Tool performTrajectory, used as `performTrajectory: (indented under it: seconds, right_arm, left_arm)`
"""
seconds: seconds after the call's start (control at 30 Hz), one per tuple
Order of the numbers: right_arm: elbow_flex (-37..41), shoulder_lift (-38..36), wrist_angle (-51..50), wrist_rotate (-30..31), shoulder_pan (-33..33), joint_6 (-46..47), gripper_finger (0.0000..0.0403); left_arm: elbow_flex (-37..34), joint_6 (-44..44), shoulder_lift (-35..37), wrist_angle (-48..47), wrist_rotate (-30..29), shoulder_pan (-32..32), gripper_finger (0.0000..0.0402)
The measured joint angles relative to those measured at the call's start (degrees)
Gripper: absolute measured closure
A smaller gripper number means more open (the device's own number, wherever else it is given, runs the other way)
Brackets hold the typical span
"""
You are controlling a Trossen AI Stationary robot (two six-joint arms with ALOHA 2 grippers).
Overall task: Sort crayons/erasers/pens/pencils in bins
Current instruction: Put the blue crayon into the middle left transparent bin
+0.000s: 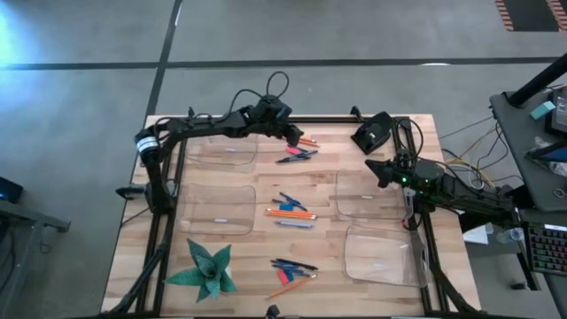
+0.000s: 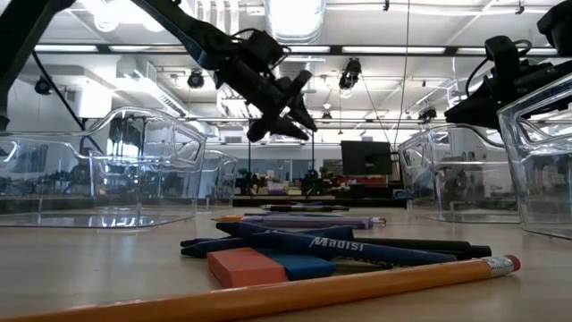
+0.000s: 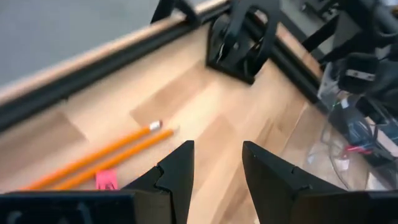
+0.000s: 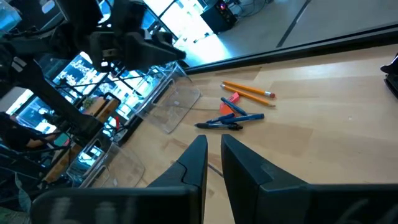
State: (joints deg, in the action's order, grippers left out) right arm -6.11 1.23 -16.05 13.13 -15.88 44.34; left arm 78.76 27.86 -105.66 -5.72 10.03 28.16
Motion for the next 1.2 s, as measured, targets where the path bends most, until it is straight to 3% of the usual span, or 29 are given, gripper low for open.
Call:
performTrajectory:
  seconds: [0.5,0.87,1.2]
  right_arm:
    - [0.0,0.0,0.0,0.0,0.0,0.0,0.0364]
    - [0.0,0.0,0.0,0.0,0.0,0.0,0.0364]
    - [0.0,0.0,0.0,0.0,0.0,0.0,0.0364]
  left_arm:
    - [7.7,10.0,-4.6,-24.5,-0.1,-0.2,0.0279]
    - [8.5,12.2,-5.6,-23.3,-6.9,-0.9,0.0278]
    - [11.5,0.0,-5.6,-22.3,-9.6,-1.7,0.0278]
